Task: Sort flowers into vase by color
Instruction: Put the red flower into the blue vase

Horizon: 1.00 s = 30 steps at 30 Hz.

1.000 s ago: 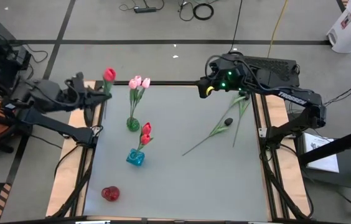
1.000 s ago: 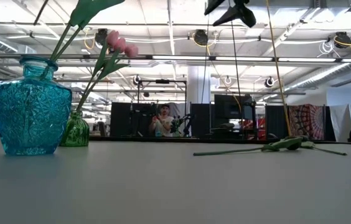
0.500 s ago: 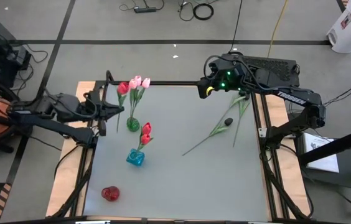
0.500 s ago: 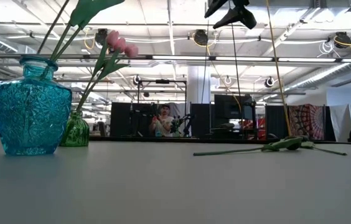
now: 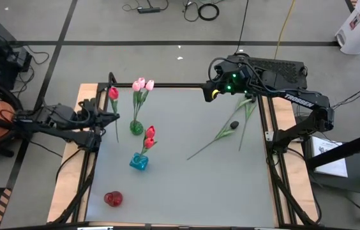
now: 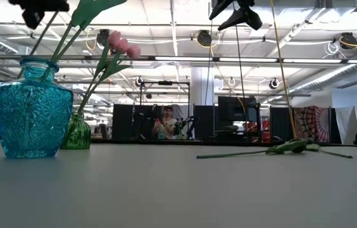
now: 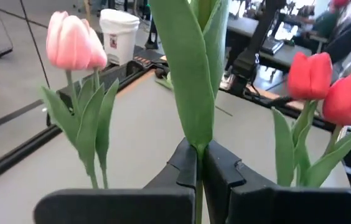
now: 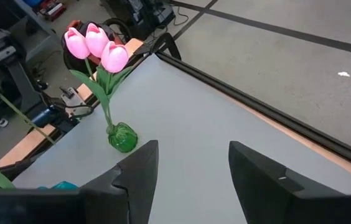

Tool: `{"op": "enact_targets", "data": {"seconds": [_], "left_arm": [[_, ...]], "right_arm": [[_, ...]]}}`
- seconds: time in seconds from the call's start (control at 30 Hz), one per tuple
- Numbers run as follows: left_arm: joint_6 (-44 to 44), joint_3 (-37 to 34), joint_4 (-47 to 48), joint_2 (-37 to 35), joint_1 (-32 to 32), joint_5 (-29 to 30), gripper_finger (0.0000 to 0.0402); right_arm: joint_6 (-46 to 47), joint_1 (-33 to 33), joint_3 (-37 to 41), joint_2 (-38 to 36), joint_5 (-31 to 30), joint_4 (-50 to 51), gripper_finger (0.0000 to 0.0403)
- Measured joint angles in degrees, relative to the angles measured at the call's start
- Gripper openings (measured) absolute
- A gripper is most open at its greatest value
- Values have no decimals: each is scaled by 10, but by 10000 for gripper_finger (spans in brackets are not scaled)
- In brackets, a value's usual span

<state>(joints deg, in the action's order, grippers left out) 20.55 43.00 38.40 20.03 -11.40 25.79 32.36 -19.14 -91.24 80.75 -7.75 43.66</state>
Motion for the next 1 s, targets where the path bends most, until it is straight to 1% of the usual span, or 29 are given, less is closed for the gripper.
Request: {"op": "enact_targets", "data": {"seconds": [0.13,0.23,0.47,0.63,0.77,1.0], "left_arm": [[1,-27,-81,-19,0,-10,7],[-6,-30,-130,-11,0,-33,7],[-12,-30,-198,28,0,-118,7],[-11,-30,-254,73,0,-156,7],[2,-30,-273,106,-3,-178,7],[1,-30,-273,156,-30,-170,7]], "right_arm": [[13,0,0,0,0,0,187],[15,0,0,0,0,0,187],[25,0,0,0,0,0,187],[26,0,0,0,0,0,187],[26,0,0,0,0,0,187],[25,0,0,0,0,0,187]]}}
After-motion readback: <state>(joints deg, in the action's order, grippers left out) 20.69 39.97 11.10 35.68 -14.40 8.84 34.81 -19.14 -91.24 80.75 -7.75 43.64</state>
